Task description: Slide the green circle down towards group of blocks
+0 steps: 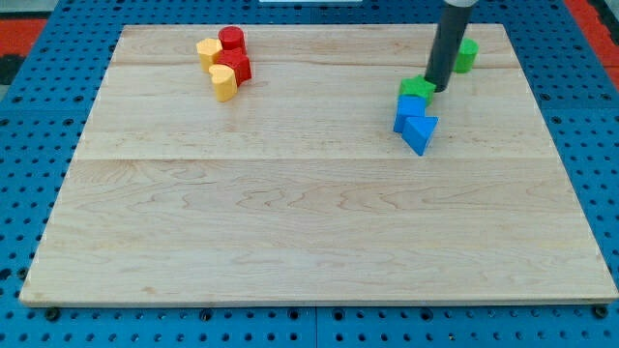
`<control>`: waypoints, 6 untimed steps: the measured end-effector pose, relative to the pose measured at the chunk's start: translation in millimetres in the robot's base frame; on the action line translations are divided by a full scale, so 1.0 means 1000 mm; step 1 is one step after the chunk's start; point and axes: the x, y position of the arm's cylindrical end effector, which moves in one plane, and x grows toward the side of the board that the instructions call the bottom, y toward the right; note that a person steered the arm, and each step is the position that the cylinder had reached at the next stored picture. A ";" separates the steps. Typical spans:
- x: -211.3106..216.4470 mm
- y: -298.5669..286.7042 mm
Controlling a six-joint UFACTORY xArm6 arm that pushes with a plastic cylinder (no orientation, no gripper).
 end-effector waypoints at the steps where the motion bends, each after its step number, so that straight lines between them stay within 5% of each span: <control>1: -0.021 0.095; 2: -0.064 0.168; 3: -0.091 0.113; 5: -0.006 0.040; 6: -0.017 0.047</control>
